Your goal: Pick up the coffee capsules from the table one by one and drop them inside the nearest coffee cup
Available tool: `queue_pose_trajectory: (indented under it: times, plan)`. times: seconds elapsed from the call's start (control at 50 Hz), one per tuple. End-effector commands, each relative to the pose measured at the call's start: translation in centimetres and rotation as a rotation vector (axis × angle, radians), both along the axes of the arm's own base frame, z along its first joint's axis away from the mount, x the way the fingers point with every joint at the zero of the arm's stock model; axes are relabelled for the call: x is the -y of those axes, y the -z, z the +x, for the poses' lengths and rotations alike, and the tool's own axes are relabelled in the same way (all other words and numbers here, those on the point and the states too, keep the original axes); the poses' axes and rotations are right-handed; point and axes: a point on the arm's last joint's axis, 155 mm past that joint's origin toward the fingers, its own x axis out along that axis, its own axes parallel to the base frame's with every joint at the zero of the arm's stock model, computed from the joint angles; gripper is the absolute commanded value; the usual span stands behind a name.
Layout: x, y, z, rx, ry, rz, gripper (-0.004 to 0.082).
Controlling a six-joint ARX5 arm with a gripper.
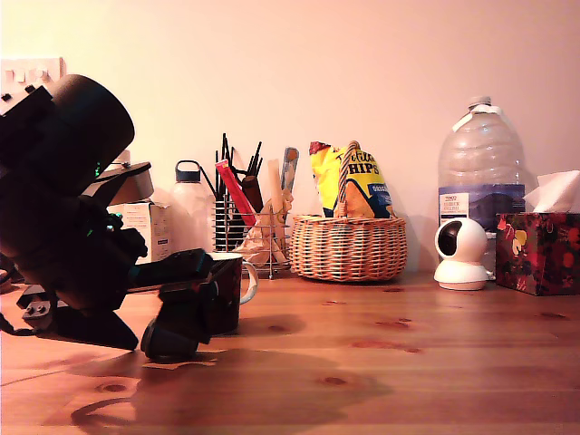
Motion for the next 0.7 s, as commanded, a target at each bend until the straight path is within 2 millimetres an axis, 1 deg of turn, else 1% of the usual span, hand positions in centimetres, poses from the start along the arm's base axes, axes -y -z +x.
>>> queue_pose_trajectory:
  times: [0.0,0.06,0.36,0.46,0.68]
  plan:
    - [0.3,0.0,-0.4,-0.004,0.009,-0.009,0.0441]
    - [0.3,0.0,-0.4,-0.005,0.012,-0.011,0.0408]
    - [0.3,-0.1,-0.4,-0.001,0.018,-0.008,0.0406]
    - [0.5,-0.5,-0.4,0.007,0.033,-0.011,0.0406]
    - [0.9,-2.0,-0.7,0.035,0.079,-0.008,0.0406]
